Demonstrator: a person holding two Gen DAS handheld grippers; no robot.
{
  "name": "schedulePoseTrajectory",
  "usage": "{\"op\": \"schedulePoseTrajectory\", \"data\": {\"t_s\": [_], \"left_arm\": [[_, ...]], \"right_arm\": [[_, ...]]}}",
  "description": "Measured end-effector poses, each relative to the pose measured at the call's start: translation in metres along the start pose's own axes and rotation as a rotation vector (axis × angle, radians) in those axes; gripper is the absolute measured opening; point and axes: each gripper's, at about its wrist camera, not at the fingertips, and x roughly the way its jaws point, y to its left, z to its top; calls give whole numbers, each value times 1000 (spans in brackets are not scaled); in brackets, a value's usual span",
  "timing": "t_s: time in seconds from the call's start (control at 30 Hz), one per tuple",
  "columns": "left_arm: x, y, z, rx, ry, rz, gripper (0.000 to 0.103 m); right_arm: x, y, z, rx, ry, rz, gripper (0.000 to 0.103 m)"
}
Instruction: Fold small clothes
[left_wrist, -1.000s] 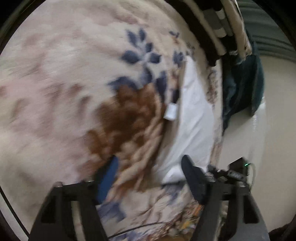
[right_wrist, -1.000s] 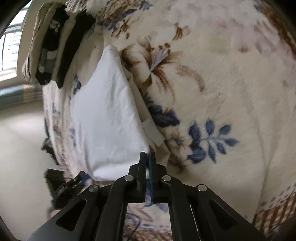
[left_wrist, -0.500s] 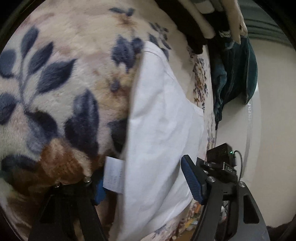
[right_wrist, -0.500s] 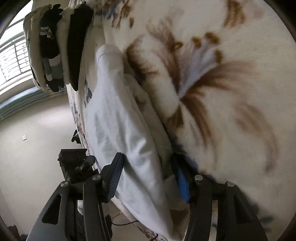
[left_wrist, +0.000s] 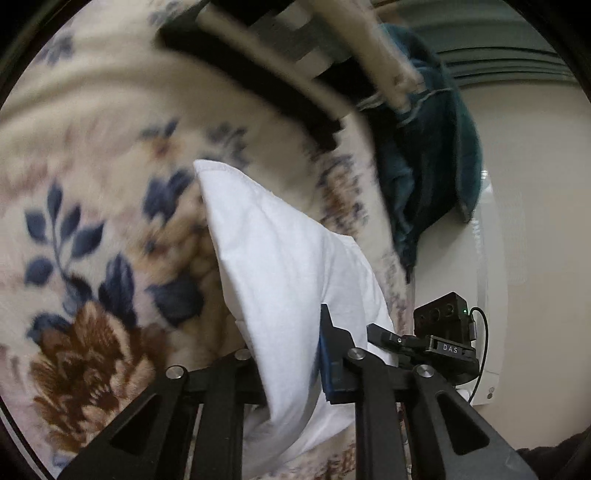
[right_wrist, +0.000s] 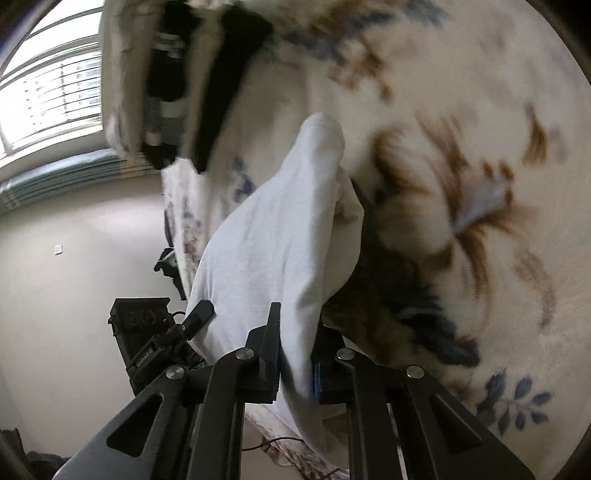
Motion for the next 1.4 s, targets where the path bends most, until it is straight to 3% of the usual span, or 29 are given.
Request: {"op": "schedulePoseTrajectory", "data": {"t_s": [0.13, 0.33, 0.47, 0.67, 0.8, 1.0, 1.13, 1.23, 1.27, 1.33, 1.4], "left_arm": [[-33, -47, 31, 42, -47, -12, 14], [-84, -127, 116, 125, -138, -18, 14], [-109, -158, 188, 157, -201, -4, 14], [-106, -168, 298, 172, -228, 42, 14], [-75, -140, 344, 168, -203, 102, 15], [-26, -84, 367, 86, -109, 151, 16], [-29, -78, 362, 59, -101, 169, 19], [-37, -89, 353, 73, -109, 240, 21], [-38, -91, 351, 79, -115, 264, 25], [-43, -106, 340, 131, -140, 371, 43], [-43, -115, 332, 171, -167, 510, 98]], "right_arm": [[-26, 48, 9, -53, -31, 21, 13], [-72, 156, 48, -169, -93, 45, 13], [-86, 240, 102, -257, -142, 67, 13], [-64, 316, 204, -308, -178, 61, 13], [-29, 326, 266, -300, -175, 30, 13], [29, 294, 330, -229, -141, -63, 13], [47, 286, 344, -241, -116, -132, 13], [50, 293, 345, -274, -106, -216, 16], [49, 297, 343, -297, -114, -289, 27], [46, 306, 334, -331, -155, -414, 42], [38, 320, 319, -379, -218, -554, 55]]}}
